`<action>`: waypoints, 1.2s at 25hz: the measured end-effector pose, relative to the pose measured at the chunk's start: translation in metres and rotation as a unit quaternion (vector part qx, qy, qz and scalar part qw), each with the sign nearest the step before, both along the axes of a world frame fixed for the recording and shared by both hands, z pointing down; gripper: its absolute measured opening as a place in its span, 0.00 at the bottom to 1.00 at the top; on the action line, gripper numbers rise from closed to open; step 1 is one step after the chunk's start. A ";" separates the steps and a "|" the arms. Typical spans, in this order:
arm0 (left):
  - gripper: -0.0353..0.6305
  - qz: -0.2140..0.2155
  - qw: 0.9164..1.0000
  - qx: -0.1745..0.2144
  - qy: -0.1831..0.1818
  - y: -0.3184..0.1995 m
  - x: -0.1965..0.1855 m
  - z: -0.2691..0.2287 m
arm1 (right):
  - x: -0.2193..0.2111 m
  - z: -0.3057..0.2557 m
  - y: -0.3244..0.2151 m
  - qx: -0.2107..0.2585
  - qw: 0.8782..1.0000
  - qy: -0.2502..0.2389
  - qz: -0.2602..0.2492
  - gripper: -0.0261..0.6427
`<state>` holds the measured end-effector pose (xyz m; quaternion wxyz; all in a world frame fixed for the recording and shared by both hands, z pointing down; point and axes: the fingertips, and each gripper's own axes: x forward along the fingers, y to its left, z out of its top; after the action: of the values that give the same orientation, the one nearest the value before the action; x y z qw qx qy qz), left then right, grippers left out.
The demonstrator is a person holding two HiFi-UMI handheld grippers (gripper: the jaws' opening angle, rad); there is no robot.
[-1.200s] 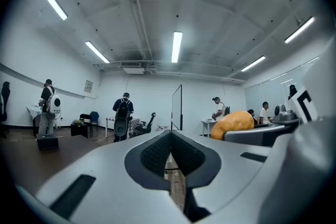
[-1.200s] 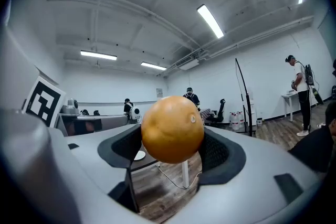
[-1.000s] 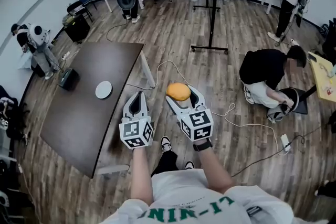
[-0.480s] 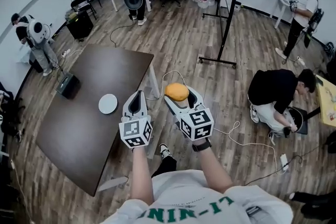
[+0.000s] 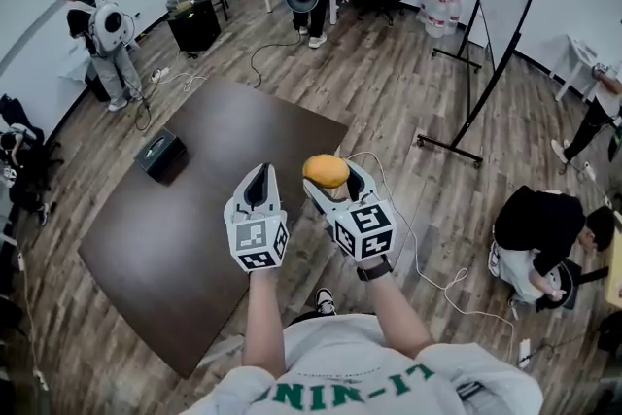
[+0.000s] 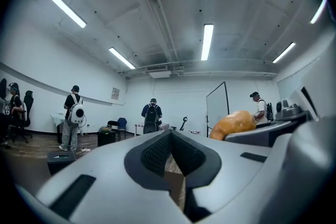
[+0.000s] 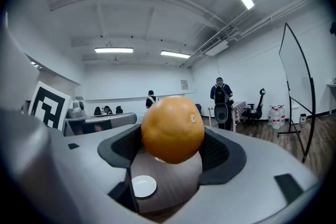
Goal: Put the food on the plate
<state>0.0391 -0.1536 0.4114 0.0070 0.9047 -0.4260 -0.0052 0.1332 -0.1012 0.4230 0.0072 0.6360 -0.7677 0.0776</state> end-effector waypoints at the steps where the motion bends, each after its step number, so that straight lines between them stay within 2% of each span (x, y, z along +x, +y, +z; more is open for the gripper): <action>1: 0.08 -0.007 1.000 -0.002 0.000 -0.012 -0.006 0.002 | -0.007 0.001 -0.014 -0.003 1.000 0.001 -0.009 0.55; 9: 0.08 -0.075 0.997 -0.016 0.002 -0.076 -0.068 0.017 | -0.067 0.006 -0.099 -0.007 0.996 0.003 -0.087 0.55; 15: 0.08 -0.149 0.988 -0.023 0.007 -0.103 -0.126 0.024 | -0.123 0.007 -0.138 -0.013 0.985 0.004 -0.172 0.55; 18: 0.08 -0.191 0.981 -0.020 0.011 -0.120 -0.153 0.026 | -0.150 0.010 -0.160 -0.014 0.976 0.013 -0.216 0.55; 22: 0.08 -0.251 0.968 -0.018 0.021 -0.144 -0.187 0.021 | -0.182 0.007 -0.193 -0.012 0.961 0.022 -0.277 0.55; 30: 0.08 -0.340 0.940 -0.012 0.015 -0.177 -0.229 0.020 | -0.231 0.006 -0.254 -0.009 0.929 0.031 -0.370 0.55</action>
<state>-0.1897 -0.3302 0.4313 0.0225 0.7059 -0.7078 -0.0156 -0.0981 -0.3547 0.4285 0.0646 0.3089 -0.9472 0.0566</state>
